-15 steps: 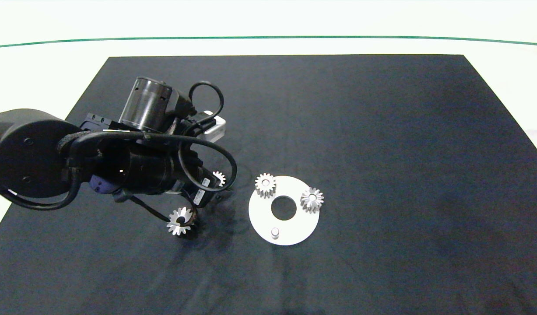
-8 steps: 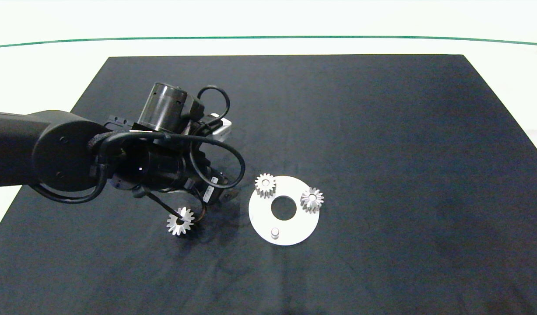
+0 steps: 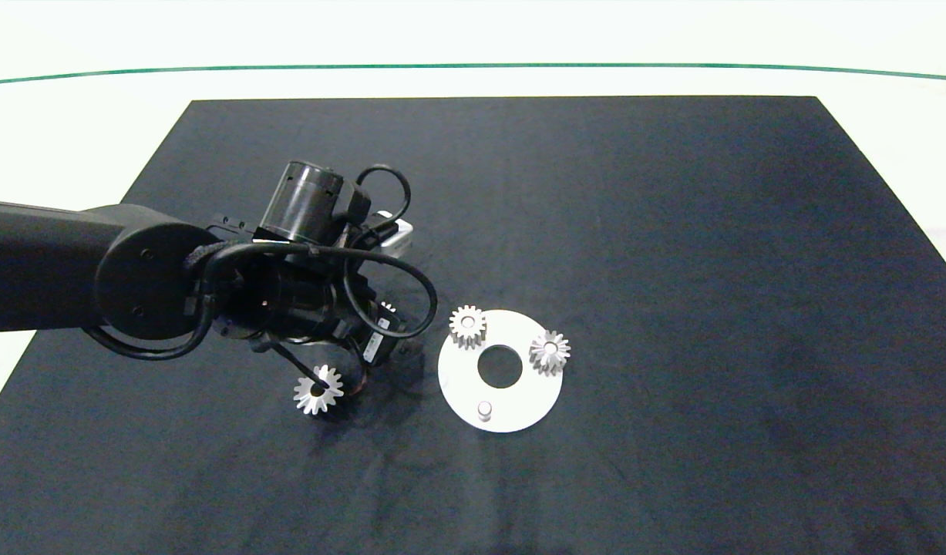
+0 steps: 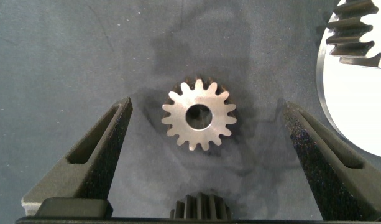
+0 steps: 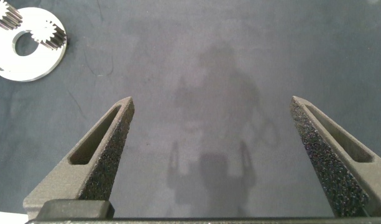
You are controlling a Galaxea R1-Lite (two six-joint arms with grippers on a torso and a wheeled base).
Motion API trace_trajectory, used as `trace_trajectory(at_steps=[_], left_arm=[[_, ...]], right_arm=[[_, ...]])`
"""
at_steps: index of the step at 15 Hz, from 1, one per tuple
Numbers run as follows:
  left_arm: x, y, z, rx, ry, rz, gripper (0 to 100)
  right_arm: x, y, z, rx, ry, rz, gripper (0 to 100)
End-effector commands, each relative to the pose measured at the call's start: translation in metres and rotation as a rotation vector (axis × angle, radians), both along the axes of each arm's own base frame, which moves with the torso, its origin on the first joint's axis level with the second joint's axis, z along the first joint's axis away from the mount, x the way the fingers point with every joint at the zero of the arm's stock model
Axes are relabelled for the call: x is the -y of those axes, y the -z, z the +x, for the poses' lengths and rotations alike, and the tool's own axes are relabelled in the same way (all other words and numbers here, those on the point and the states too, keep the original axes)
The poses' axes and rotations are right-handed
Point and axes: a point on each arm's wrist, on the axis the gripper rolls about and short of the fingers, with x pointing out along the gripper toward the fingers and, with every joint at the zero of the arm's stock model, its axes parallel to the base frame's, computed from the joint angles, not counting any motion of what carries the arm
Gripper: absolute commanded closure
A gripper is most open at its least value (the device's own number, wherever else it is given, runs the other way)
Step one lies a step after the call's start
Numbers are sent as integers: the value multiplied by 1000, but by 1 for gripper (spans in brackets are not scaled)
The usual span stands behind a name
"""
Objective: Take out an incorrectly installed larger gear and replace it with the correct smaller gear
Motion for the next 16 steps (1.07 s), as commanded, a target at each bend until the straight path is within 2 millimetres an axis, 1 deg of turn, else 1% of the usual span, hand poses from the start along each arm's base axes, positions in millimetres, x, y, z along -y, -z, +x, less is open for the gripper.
trace_trajectory(at_steps=[1, 15, 16], left_arm=[[1, 4, 2, -12, -9, -1, 5], [0, 4, 4, -10, -15, -4, 32], [0, 4, 5, -10, -16, -3, 35]], right_arm=[[0, 0, -1, 3, -1, 0, 0], [0, 0, -1, 5, -1, 0, 0], [0, 0, -1, 5, -1, 0, 0]])
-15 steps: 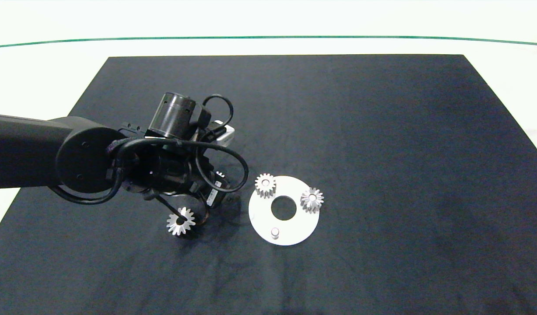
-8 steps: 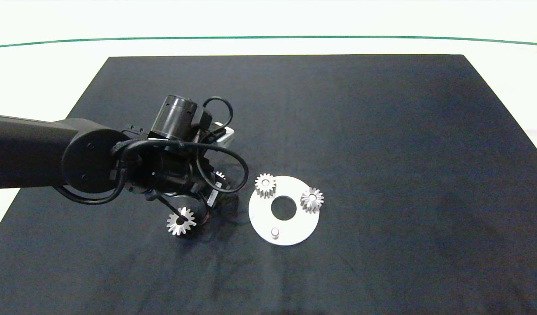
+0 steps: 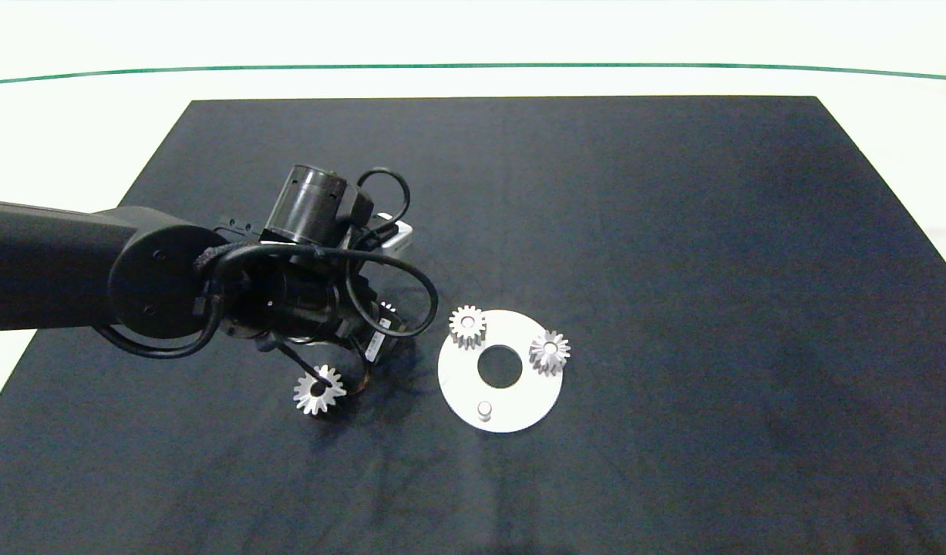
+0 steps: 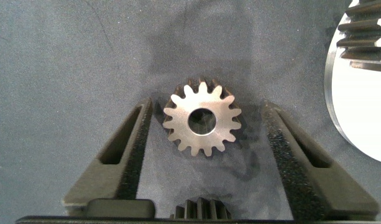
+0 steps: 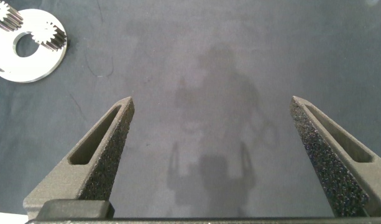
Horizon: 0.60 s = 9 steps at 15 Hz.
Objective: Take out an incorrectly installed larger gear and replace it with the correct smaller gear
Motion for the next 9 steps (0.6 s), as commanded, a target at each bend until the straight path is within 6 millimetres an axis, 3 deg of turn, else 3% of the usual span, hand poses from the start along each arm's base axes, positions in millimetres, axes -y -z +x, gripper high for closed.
trace_trajectory(at_steps=[1, 9], left_arm=[[0, 1, 1, -1, -3, 4, 37], [1, 4, 3, -1, -5, -4, 53]], right_arm=[[0, 0, 0, -2, -1, -1, 0], [0, 1, 0, -3, -1, -1, 0]])
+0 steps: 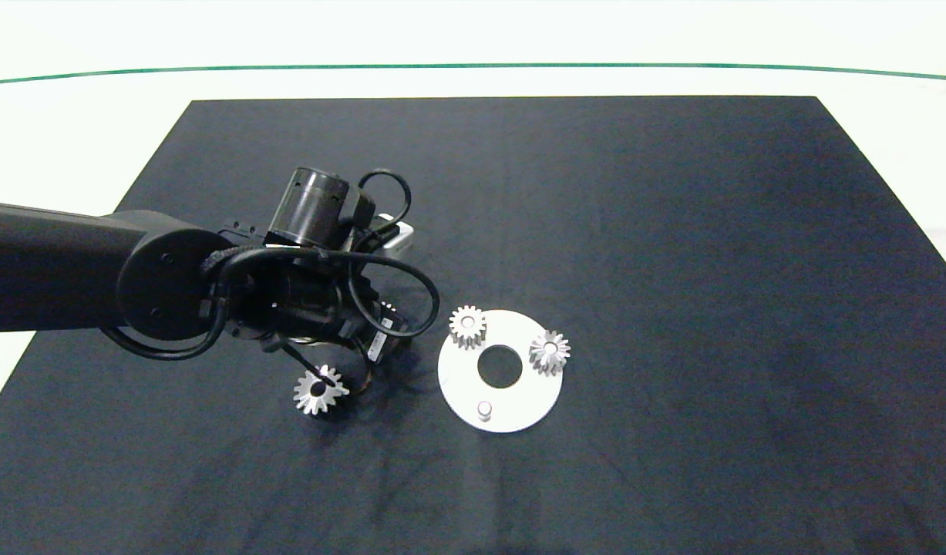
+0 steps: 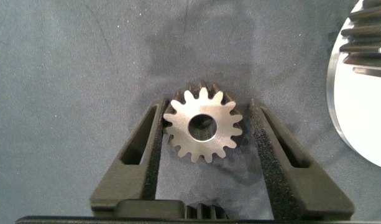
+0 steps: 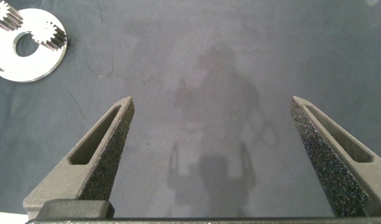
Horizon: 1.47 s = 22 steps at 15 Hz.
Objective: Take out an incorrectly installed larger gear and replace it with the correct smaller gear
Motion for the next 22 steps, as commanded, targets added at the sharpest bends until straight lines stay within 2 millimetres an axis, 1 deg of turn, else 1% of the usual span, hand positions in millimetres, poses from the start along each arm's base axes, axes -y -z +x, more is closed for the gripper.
trace_trajectory(at_steps=[1, 11, 17, 19, 22], left_arm=[[0, 1, 0, -4, -1, 2, 55], [0, 2, -1, -5, 0, 4, 74], [0, 1, 0, -3, 0, 3, 88], [0, 3, 0, -8, 3, 10, 90], [1, -1, -3, 2, 7, -1, 90]], right_arm=[[0, 0, 0, -2, -1, -1, 0], [0, 0, 0, -2, -1, -1, 0], [0, 0, 0, -2, -1, -1, 0], [0, 0, 0, -2, -1, -1, 0], [0, 0, 0, -2, 0, 1, 0]])
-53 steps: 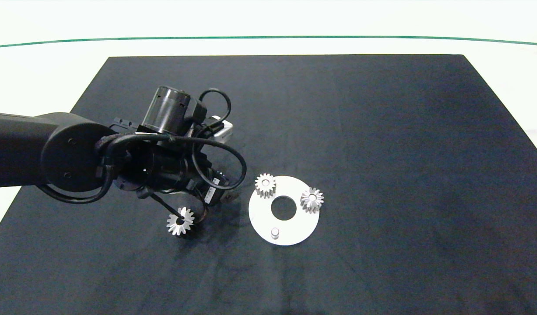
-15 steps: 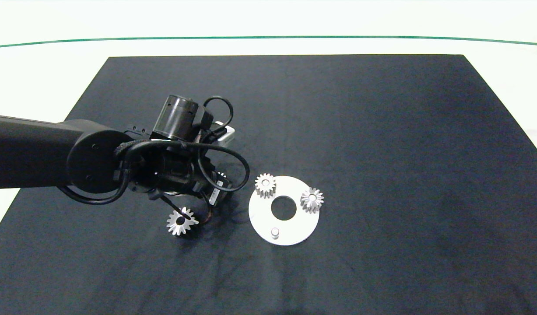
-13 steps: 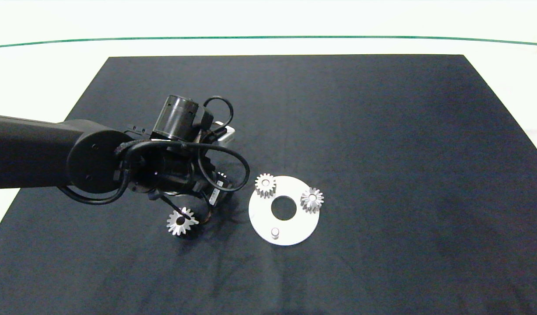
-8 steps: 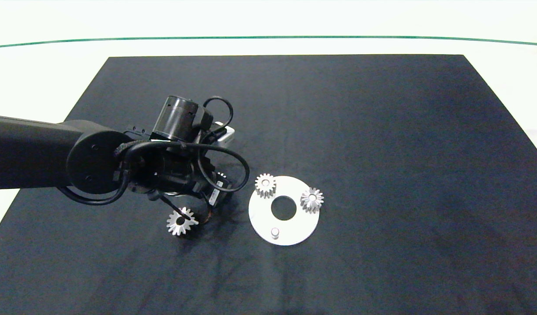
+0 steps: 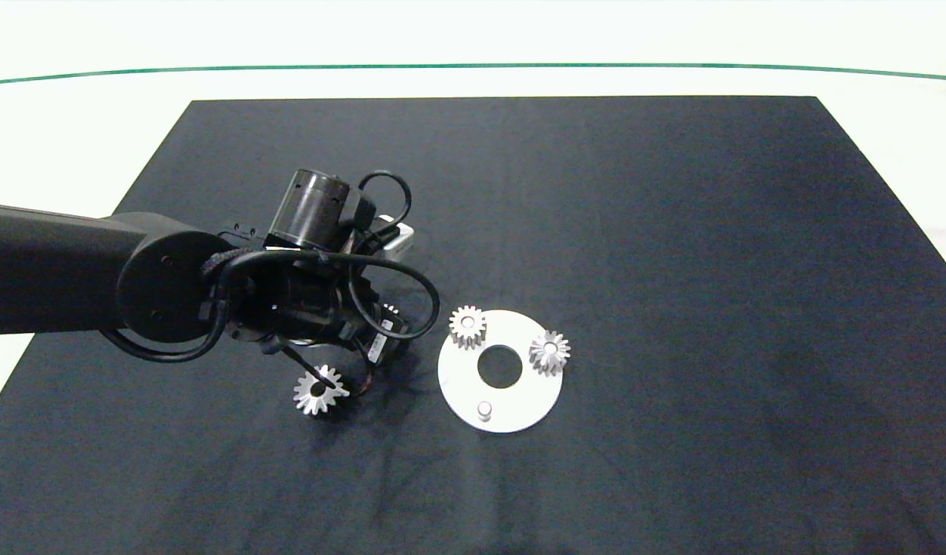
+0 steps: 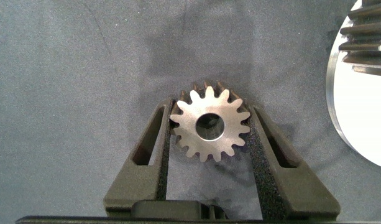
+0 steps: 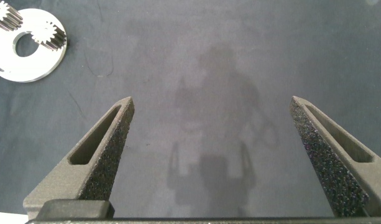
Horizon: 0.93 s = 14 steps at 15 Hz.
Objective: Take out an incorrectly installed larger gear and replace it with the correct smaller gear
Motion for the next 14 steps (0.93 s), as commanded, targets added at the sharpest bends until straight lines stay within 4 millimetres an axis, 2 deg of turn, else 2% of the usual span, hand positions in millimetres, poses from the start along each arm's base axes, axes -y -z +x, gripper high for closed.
trace_trajectory(at_steps=[1, 7, 10, 14], left_arm=[[1, -3, -2, 8, 5, -5, 90], [-5, -18, -10, 45, 1, -24, 90], [-12, -31, -24, 85, -24, -18, 90], [-30, -41, -61, 60, -29, 12, 90]], right_arm=[[0, 0, 0, -2, -1, 0, 0], [0, 0, 0, -2, -1, 0, 0], [0, 1, -1, -1, -1, 0, 0], [0, 5, -3, -2, -1, 0, 0]])
